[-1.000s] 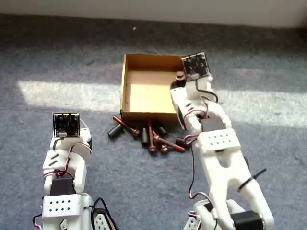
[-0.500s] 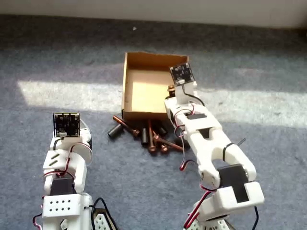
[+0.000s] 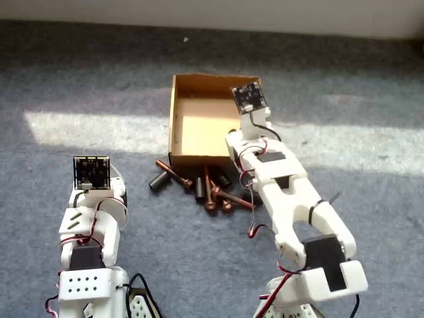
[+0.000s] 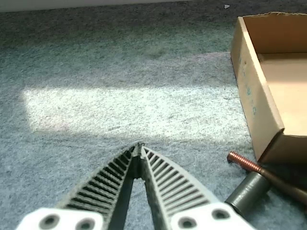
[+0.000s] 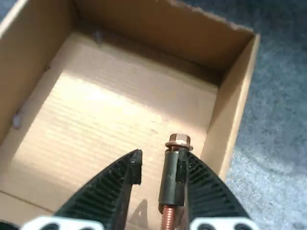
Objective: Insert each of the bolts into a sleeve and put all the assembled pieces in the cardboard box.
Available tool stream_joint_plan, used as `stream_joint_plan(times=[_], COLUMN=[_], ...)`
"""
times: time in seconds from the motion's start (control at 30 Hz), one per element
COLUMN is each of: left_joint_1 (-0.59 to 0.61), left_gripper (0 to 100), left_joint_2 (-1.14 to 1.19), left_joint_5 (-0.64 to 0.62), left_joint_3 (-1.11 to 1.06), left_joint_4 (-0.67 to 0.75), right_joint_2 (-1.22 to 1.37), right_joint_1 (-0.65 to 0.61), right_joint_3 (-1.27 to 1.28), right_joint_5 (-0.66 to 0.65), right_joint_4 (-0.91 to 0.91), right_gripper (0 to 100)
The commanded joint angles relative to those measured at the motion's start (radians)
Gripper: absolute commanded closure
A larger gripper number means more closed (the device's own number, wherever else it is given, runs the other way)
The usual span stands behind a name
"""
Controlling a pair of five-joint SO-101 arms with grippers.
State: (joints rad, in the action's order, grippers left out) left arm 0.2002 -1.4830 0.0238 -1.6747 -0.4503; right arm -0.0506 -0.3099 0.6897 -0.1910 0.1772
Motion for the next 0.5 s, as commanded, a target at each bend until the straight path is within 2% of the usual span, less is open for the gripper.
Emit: stream_joint_plan(times=[0.0,0.23,0.33,0.47], left_joint_1=[0.012,0.012,0.012,0.015], left_gripper=[99,99,99,99], left_joint_2=[-0.005,-0.005,-0.005,-0.005], left_joint_5=[0.017,0.018,0.018,0.018], left_joint_3=[-0.031,-0.031,-0.031,-0.031], left_joint_4=[-0.005,-0.005,-0.005,-0.005], right_joint_2=[-0.211,-0.501,-0.553,-0.581], right_joint_1=[-0.007,-0.005,-0.005,-0.007], right_joint_3=[0.028,0.065,0.064,0.064], right_joint_5=[-0.006,-0.006,-0.006,-0.017], right_joint_4=[0.094,0.401,0.552,0.667], right_gripper=[88.5,88.5,88.3,88.2])
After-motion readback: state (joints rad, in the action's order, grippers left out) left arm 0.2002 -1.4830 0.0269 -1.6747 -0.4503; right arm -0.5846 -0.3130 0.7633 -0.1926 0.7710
